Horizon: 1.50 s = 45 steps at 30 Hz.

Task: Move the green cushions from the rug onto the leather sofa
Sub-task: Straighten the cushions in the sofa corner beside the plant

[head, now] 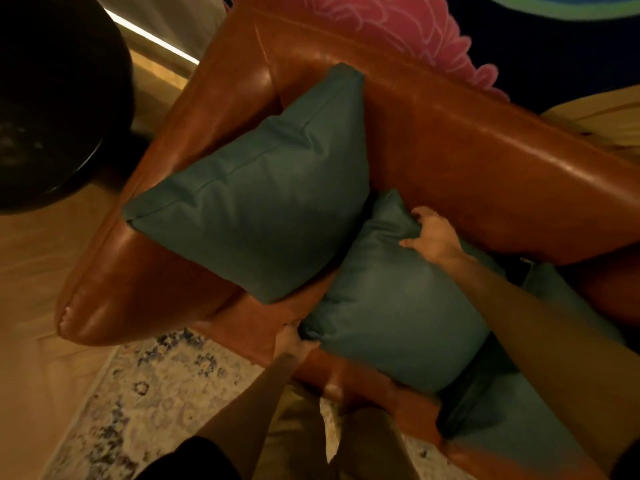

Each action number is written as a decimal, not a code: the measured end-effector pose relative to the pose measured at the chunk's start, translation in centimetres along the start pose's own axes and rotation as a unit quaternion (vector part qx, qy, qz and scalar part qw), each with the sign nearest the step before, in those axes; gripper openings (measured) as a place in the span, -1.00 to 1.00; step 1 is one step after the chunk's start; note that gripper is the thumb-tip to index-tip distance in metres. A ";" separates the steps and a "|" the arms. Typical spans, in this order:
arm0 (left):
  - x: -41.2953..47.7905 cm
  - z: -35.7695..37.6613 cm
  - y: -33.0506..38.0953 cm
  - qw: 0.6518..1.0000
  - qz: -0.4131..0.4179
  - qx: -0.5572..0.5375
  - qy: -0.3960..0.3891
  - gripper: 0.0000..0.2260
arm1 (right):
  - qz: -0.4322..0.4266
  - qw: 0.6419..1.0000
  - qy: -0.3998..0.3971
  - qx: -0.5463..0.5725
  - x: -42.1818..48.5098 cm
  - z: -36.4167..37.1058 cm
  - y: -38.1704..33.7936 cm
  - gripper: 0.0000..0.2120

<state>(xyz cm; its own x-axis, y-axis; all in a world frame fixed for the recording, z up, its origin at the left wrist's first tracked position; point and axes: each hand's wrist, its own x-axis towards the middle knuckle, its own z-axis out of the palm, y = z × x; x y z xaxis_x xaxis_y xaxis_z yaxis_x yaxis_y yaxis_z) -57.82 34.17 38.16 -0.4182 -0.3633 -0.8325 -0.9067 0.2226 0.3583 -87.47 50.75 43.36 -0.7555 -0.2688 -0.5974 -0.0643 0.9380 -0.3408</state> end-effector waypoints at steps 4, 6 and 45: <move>-2.4 -1.4 0.0 0.998 0.061 0.001 -0.008 -0.70 | 0.036 0.997 -0.029 0.068 -1.4 -3.0 -0.2 -0.25; -4.0 -1.8 0.0 0.995 0.095 -0.019 -0.003 -0.69 | 0.050 0.992 -0.043 0.104 -1.7 -4.6 -0.6 -0.36; -7.1 -26.5 13.0 0.881 0.246 -0.013 0.404 -0.79 | -0.052 0.988 0.066 -0.131 -6.5 -17.1 -3.8 -0.58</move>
<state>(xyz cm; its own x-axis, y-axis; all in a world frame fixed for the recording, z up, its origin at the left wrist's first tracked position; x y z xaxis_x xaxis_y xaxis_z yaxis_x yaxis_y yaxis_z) -68.12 15.64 59.91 -0.6545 -0.7560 -0.0041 -0.6006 0.5167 0.6101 -93.41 52.72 60.92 -0.8138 -0.3517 -0.4627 -0.2989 0.9360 -0.1857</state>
